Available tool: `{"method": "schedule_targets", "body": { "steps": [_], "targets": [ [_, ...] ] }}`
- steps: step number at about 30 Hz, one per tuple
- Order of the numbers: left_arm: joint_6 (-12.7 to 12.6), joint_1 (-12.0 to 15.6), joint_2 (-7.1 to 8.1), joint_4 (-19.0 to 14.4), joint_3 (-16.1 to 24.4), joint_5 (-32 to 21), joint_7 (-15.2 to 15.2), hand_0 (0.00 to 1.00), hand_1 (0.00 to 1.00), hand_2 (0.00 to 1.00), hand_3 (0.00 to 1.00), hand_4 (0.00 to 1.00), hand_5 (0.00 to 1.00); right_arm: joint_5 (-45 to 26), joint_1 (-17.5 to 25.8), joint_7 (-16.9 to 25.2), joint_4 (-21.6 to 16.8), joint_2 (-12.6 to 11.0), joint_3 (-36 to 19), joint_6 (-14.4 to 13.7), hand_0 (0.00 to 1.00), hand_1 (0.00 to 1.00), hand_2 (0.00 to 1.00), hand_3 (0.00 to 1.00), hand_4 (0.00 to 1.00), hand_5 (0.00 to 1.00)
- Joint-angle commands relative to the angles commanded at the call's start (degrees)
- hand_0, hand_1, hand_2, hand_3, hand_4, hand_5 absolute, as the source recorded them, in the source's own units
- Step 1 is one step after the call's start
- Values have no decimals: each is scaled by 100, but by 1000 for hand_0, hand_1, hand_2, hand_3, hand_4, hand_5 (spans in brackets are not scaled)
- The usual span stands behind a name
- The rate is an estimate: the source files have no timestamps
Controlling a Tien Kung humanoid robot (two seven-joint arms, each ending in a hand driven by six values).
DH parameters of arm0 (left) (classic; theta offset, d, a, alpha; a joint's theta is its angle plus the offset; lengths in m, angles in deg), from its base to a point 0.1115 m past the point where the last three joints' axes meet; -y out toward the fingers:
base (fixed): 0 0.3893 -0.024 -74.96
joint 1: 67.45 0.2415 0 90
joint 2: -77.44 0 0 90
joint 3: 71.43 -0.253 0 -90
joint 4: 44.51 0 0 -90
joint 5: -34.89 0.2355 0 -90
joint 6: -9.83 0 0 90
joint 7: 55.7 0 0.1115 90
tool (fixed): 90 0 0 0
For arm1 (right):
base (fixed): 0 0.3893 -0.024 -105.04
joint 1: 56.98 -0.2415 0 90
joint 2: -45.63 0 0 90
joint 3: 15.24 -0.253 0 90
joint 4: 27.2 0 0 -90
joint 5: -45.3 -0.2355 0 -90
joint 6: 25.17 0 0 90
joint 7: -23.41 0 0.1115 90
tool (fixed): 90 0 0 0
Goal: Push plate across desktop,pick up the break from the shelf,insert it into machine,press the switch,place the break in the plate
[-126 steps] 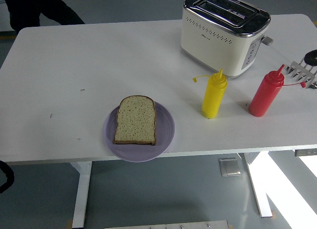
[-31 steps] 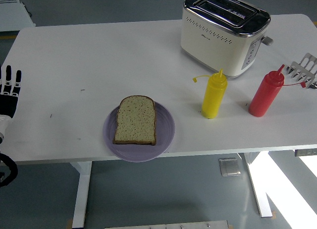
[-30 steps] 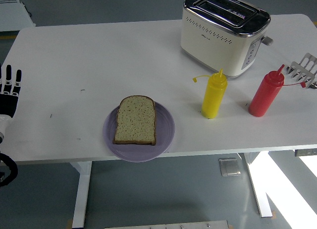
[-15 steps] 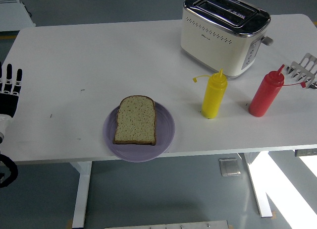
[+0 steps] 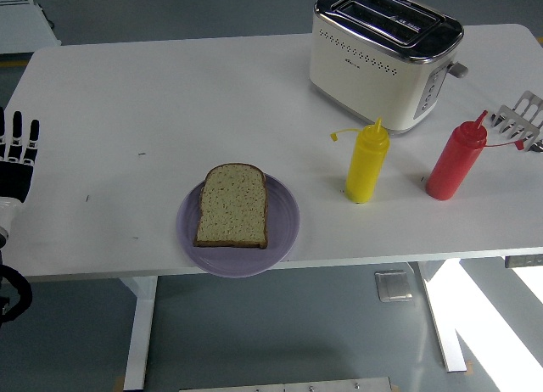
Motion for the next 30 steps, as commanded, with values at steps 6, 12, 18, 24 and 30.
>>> {"method": "schedule_targets", "body": {
  "steps": [6, 12, 18, 24, 30],
  "targets": [
    [5, -3, -18, 9, 19, -9, -3, 750, 667, 616, 607, 702, 998, 1, -7, 1, -4, 1, -9, -4, 779, 712, 697, 673, 763, 552],
    [8, 0, -30, 24, 38, -16, -7, 749, 667, 616, 606, 713, 998, 2, -8, 0, -5, 2, -5, -8, 779, 712, 697, 674, 756, 545],
    [12, 4, -35, 32, 15, -21, -10, 750, 667, 615, 606, 714, 998, -10, -7, 10, 38, -7, 21, -13, 781, 712, 697, 672, 752, 539],
    [12, 21, -46, 42, 18, -25, -16, 749, 667, 616, 606, 714, 998, -4, -22, 12, 49, -30, 72, -17, 779, 712, 697, 668, 749, 535],
    [10, 14, -47, 57, 12, -23, -19, 749, 666, 615, 606, 716, 998, 10, -33, 16, 61, -51, 96, -20, 779, 712, 697, 667, 749, 535]
  ]
}}
